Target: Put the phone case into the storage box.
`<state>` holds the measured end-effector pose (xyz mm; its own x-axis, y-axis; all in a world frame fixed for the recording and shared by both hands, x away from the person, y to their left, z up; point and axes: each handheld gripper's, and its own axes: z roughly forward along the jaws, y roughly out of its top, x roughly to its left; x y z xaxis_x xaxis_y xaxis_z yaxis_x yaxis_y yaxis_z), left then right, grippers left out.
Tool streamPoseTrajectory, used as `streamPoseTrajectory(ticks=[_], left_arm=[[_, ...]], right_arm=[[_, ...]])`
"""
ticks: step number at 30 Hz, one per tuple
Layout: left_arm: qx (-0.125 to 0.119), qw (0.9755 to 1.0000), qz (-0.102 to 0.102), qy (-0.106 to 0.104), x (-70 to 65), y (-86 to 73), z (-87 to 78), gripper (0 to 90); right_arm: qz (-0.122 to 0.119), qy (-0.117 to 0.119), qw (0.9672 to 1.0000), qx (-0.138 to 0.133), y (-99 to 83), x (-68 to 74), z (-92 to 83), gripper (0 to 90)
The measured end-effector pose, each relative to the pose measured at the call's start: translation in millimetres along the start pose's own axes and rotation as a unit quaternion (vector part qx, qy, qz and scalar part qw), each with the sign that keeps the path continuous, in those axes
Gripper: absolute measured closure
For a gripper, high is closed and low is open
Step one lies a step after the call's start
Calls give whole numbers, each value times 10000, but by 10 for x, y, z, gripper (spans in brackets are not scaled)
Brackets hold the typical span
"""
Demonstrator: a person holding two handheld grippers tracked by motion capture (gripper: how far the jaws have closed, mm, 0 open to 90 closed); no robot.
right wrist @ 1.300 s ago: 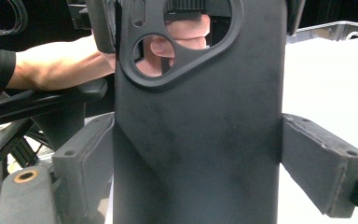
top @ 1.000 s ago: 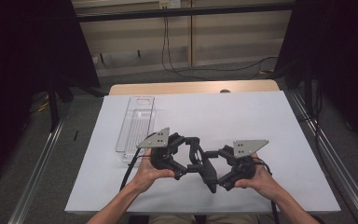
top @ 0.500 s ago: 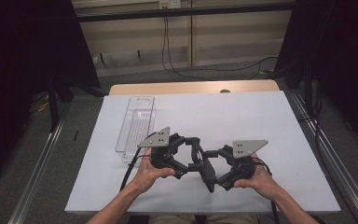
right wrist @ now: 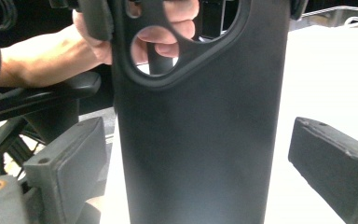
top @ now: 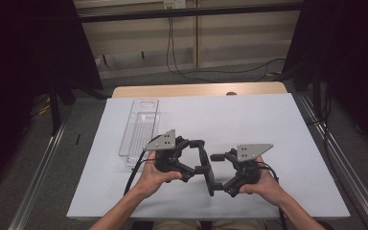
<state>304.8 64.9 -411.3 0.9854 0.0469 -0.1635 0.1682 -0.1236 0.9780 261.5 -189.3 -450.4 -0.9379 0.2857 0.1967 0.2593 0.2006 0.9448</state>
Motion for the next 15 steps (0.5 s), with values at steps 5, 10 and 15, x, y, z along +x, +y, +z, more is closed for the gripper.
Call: streamPoseTrajectory(ticks=[5,10,15], left_arm=[[96,9997,9,210,17,14,-33,143],[132,9994,-51,314,31,20,-56,142],[112,9983,-96,565,32,29,-77,142]], right_arm=[[-50,-258,9996,-49,1,-12,-38,3],[-89,-490,9988,-30,0,-19,-70,8],[21,-663,9978,-29,-8,-43,-93,11]])
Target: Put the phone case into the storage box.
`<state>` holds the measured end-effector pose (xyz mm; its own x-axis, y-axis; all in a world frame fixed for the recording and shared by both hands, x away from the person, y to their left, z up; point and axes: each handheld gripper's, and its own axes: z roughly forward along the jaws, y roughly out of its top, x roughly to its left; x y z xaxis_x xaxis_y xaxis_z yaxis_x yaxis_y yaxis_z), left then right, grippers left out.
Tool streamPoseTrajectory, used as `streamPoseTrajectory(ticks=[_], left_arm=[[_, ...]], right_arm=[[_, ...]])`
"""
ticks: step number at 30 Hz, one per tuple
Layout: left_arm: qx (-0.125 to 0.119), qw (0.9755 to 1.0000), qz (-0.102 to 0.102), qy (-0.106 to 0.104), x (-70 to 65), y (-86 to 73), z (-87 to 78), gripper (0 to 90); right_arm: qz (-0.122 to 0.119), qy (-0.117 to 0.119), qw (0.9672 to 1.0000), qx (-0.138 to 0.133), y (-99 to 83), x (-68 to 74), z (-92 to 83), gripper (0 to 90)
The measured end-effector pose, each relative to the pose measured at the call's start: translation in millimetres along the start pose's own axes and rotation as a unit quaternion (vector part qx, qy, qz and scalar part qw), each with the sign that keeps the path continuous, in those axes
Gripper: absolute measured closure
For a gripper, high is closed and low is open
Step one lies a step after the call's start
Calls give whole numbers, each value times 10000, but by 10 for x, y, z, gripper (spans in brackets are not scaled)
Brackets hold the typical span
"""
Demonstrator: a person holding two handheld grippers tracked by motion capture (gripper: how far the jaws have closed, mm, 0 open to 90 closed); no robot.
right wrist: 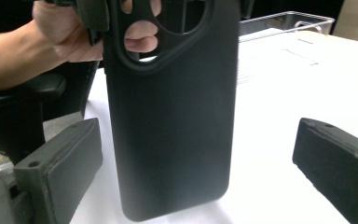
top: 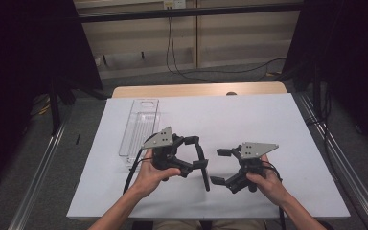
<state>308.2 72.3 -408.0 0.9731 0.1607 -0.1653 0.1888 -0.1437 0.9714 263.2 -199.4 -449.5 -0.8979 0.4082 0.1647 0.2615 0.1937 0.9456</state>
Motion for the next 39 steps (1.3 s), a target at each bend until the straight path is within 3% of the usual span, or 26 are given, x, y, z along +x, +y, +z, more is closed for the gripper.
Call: streamPoseTrajectory(ticks=[5,11,14,19,25,27,33,39], left_arm=[[-4,9998,-8,195,19,7,-30,141],[-60,9991,-99,400,42,10,-71,141],[55,9984,-88,548,47,12,-93,140],[9,9974,-146,702,49,33,-117,140],[-54,9950,-265,965,89,40,-161,138],[-40,9943,-271,1028,91,48,-175,138],[-52,9917,-294,1254,79,68,-218,137],[-125,9897,-289,1396,91,85,-259,137]], right_arm=[[45,-473,9989,-4,0,-20,-30,26],[26,-651,9978,-143,10,-32,-87,21],[96,-927,9954,-218,2,-43,-102,29],[98,-1179,9926,-284,-29,-44,-170,38],[147,-1700,9849,-291,-130,-24,-312,37],[192,-1730,9840,-370,-149,-23,-357,29],[166,-2115,9755,-577,-149,28,-466,5],[298,-2422,9686,-476,-240,45,-572,0]])
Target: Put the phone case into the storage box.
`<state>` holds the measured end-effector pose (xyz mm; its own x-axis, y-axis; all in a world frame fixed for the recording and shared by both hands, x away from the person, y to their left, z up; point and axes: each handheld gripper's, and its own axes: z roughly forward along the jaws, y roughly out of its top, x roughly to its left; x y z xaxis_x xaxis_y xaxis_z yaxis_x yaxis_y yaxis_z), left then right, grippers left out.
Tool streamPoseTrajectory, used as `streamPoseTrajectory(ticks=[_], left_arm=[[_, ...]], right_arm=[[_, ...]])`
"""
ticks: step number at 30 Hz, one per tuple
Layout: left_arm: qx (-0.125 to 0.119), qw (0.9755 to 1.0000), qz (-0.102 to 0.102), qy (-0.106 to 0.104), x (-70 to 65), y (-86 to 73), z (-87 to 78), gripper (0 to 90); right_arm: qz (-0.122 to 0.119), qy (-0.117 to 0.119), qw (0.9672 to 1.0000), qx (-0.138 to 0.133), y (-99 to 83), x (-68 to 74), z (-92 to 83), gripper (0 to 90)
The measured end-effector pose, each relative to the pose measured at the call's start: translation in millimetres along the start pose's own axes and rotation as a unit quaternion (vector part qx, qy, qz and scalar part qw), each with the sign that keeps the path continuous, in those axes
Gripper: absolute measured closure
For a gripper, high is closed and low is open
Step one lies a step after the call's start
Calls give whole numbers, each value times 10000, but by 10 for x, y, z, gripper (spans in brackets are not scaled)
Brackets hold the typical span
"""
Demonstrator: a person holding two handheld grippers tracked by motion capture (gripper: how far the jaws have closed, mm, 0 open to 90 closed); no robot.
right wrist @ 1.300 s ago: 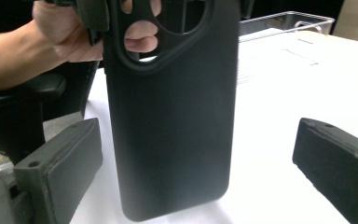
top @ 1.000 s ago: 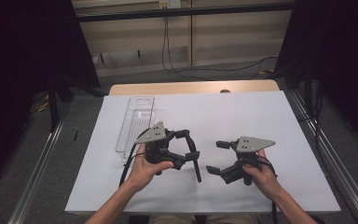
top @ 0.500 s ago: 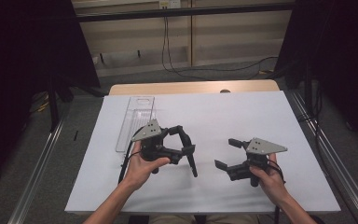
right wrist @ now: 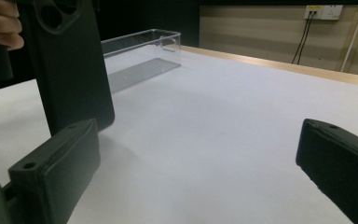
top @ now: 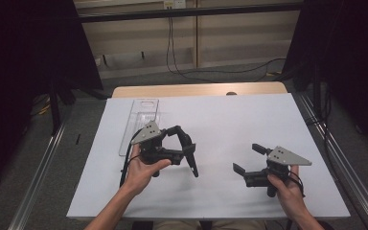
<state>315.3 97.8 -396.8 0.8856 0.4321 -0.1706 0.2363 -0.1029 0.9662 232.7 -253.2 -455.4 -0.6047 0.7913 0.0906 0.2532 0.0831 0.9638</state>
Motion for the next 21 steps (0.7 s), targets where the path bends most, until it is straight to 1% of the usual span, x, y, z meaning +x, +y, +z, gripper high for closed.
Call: streamPoseTrajectory(ticks=[1,2,3,4,5,6,7,8,9,10,11,12,14,15,16,17,18,19,20,21], left_arm=[[-10,10000,-33,-2,0,3,-3,137],[26,10000,16,70,14,8,-16,138],[19,9999,-18,117,17,11,-21,137],[-15,9999,-50,101,22,11,-23,137],[-20,9998,-58,191,25,12,-28,138],[65,9998,5,169,40,16,-46,137],[10,9997,-60,228,39,16,-46,137],[-3,9997,-84,240,42,17,-51,137],[51,9997,-12,244,59,24,-68,137],[-22,9996,-103,272,51,26,-66,137],[-91,9996,-87,250,62,27,-69,137],[-56,9995,-95,295,59,33,-79,137],[-33,9993,-64,357,63,39,-92,138],[-60,9993,-87,360,61,38,-91,137],[-20,9993,-82,372,64,41,-99,137],[37,9993,-5,362,80,44,-111,137],[-66,9991,-101,410,72,42,-100,137],[-28,9991,-84,415,79,46,-107,137],[-22,9990,-85,437,81,47,-110,137],[-53,9990,-92,428,85,47,-108,137]], right_arm=[[17,-44,10000,-23,-12,-11,-20,0],[34,-94,9999,-43,-18,-25,-38,0],[6,-137,9999,-61,-25,-42,-59,0],[1,-210,9998,-69,-28,-54,-84,0],[-4,-256,9996,-80,-32,-65,-107,0],[-10,-333,9994,-73,-39,-76,-135,0],[-31,-412,9991,-83,-49,-92,-159,0],[-10,-470,9989,-58,-58,-107,-187,0],[22,-558,9984,-88,-67,-123,-214,0],[43,-686,9975,-140,-77,-138,-235,0],[44,-808,9966,-142,-86,-150,-259,0],[41,-922,9956,-189,-92,-162,-275,0],[60,-1052,9942,-209,-102,-192,-305,0],[38,-1165,9929,-249,-112,-210,-319,0],[87,-1262,9915,-289,-123,-225,-324,0],[157,-1335,9906,-268,-134,-237,-333,0],[153,-1411,9896,-244,-142,-241,-336,0],[52,-1496,9885,-227,-150,-246,-341,0],[28,-1562,9875,-204,-156,-248,-346,0],[62,-1573,9873,-202,-162,-248,-347,0]])
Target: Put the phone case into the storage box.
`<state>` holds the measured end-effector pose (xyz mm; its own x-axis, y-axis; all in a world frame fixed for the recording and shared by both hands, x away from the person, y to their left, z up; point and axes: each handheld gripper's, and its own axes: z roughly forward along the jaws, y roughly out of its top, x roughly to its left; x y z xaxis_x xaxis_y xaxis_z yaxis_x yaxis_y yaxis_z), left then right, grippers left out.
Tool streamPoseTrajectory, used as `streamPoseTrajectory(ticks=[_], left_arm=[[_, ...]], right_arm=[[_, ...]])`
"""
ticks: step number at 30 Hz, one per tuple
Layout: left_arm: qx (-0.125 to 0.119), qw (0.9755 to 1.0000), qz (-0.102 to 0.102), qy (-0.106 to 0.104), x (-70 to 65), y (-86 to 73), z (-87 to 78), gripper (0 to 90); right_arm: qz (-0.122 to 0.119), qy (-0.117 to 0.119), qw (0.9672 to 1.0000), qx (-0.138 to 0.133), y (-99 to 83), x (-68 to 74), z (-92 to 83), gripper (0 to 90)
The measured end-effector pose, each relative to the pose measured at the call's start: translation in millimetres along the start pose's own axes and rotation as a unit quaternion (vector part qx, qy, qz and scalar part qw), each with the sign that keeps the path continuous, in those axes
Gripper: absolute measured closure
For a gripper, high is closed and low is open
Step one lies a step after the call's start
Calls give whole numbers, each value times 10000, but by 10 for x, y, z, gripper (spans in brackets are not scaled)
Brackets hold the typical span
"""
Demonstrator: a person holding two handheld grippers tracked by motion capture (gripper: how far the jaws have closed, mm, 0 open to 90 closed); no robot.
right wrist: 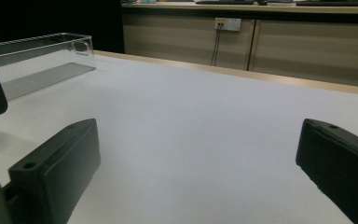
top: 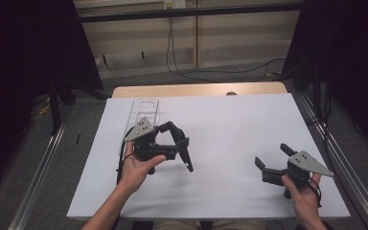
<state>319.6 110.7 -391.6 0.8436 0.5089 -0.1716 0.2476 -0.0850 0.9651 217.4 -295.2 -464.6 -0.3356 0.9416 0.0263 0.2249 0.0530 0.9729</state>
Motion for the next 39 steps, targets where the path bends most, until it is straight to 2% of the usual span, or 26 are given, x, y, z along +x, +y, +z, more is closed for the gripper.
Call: streamPoseTrajectory(ticks=[2,5,8,13,16,19,23,25,31,36,37,39], left_arm=[[23,10000,-37,36,8,9,-11,136],[55,10000,14,40,28,29,-32,136],[-21,9999,-54,110,19,53,-41,136],[-75,9998,-16,157,43,134,-76,136],[-161,9995,-6,283,60,185,-96,136],[-93,9991,-21,417,98,228,-133,136],[-177,9984,-107,531,144,275,-159,135],[-128,9975,-78,688,149,315,-178,135],[-276,9961,-31,842,197,456,-221,135],[-263,9945,-37,1011,251,521,-235,135],[-318,9948,-58,963,267,523,-230,135],[-276,9947,-15,987,294,530,-239,135]], right_arm=[[29,17,10000,40,-15,-1,-7,0],[50,87,9999,4,-32,-9,-7,0],[30,116,9999,4,-42,-9,-15,0],[24,109,9999,-28,-47,-16,-18,0],[-2,74,10000,-20,-46,-14,-20,0],[11,73,10000,-16,-48,-27,-20,0],[42,66,10000,-16,-46,-31,-24,0],[50,85,10000,1,-45,-27,-25,0],[26,158,9999,-2,-46,-4,-15,0],[22,184,9998,1,-45,-3,-18,0],[42,181,9998,-3,-46,-2,-17,0],[56,181,9998,24,-47,-2,-17,0]])
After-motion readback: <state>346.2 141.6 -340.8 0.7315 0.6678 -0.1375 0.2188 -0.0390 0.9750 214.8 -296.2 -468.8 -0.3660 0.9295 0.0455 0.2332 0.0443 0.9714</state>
